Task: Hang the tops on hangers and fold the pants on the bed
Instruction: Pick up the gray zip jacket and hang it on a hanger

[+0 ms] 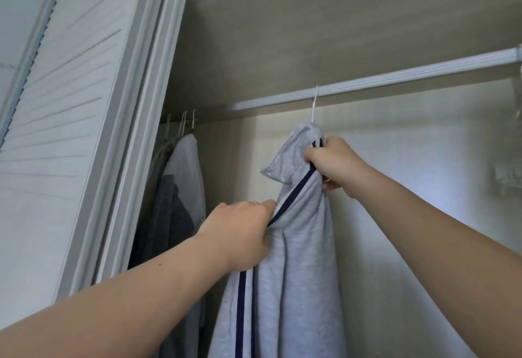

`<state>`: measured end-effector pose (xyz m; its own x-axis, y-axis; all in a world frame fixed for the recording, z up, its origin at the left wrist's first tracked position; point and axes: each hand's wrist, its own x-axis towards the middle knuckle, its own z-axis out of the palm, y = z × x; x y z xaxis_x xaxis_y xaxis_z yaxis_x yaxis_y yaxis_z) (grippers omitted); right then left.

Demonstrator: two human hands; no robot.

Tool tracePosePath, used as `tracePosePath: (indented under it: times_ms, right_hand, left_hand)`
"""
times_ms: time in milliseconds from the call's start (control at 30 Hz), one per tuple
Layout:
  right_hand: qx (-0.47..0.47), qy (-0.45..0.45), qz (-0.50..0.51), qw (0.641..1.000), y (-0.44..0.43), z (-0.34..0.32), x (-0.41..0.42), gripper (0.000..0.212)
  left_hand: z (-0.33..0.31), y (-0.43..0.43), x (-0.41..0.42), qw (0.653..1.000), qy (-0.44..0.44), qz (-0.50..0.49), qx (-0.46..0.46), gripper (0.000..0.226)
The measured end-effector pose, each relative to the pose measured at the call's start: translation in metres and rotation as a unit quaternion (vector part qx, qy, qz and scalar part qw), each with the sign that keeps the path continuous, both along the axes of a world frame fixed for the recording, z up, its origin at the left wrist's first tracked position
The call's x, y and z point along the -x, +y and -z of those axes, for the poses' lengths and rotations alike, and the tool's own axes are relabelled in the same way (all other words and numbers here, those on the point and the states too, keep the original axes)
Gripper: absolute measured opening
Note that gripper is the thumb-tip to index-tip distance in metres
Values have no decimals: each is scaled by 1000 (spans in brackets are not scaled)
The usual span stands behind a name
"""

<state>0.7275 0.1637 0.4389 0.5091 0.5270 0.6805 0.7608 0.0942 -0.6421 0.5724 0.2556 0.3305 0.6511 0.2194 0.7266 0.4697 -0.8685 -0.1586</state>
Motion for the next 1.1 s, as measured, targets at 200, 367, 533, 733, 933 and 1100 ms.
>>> tracePosePath:
  times_ms: [200, 367, 533, 733, 933, 1100]
  right_hand:
    - [32, -274, 129, 952, 2, 18, 32, 18]
    - [4, -268, 70, 961, 44, 15, 37, 27]
    - [-46, -204, -49, 977, 96, 18, 39, 22]
    - [-36, -158, -145, 976, 164, 13, 40, 20]
    - [-5, -158, -166, 973, 227, 6, 44, 20]
    - [35, -147, -195, 969, 275, 0, 52, 26]
  left_hand:
    - [5, 9, 10, 999, 36, -22, 2, 20]
    - [1, 19, 23, 995, 57, -82, 15, 23]
    - [-10, 38, 52, 983, 70, -162, 41, 20]
    - [-12, 51, 67, 966, 75, -247, -21, 14]
    - [-12, 62, 52, 922, 129, -364, -41, 10]
    - [-18, 81, 41, 894, 148, -423, -8, 20]
